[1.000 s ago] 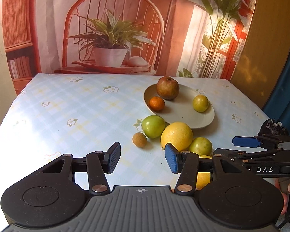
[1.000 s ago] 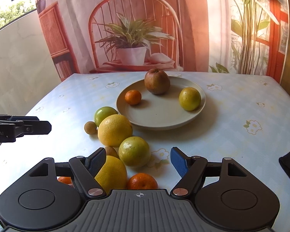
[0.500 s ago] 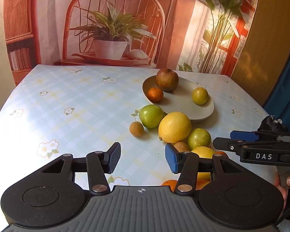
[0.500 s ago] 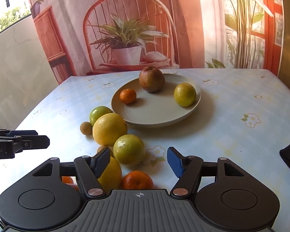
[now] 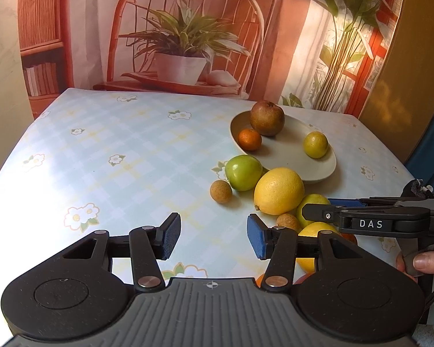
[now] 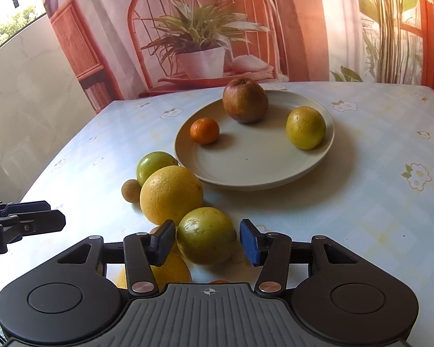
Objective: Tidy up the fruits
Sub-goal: 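Grasp the green-yellow grapefruit with the right gripper while the left grasps a small brown fruit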
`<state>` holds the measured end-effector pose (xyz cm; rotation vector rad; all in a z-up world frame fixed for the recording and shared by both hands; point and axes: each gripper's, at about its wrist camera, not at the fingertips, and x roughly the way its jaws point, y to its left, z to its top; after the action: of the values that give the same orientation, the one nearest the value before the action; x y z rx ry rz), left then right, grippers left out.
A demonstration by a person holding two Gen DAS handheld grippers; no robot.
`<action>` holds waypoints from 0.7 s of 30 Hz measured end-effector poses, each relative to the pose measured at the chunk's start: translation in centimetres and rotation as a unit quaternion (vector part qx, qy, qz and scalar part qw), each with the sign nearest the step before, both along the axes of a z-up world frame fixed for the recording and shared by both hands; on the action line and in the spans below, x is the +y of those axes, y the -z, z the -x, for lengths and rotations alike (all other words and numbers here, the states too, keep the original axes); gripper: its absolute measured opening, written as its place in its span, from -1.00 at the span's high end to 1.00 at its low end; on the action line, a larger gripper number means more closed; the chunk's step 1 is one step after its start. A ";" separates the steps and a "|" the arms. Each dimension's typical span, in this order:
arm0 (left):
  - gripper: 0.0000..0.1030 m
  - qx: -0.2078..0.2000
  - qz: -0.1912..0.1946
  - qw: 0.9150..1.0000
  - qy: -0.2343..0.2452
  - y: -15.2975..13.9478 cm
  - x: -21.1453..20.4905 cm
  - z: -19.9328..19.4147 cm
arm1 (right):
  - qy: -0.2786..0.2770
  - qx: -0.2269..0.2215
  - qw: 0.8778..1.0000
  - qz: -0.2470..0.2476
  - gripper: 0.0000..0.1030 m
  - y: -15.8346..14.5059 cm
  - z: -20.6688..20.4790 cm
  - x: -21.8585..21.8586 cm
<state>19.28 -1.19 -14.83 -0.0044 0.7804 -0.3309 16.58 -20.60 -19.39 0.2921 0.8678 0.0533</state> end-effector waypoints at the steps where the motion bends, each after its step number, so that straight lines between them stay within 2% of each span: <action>1: -0.03 0.001 0.000 1.000 -0.001 0.0 0.0 0.0 | 0.002 0.000 1.000 -0.005 0.13 0.1 0.0 -0.1; 10: -0.03 0.015 0.007 1.000 -0.023 0.6 0.3 -0.2 | 0.021 -0.002 0.999 -0.043 0.14 0.9 0.2 -0.8; 21: -0.03 0.015 0.002 1.000 -0.022 0.8 -0.2 -0.8 | 0.047 -0.030 0.997 -0.048 0.15 0.6 1.9 -1.7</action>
<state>20.09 -1.38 -15.67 -0.0310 0.8080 -0.2918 14.71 -22.31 -19.99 0.4194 0.7911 0.0158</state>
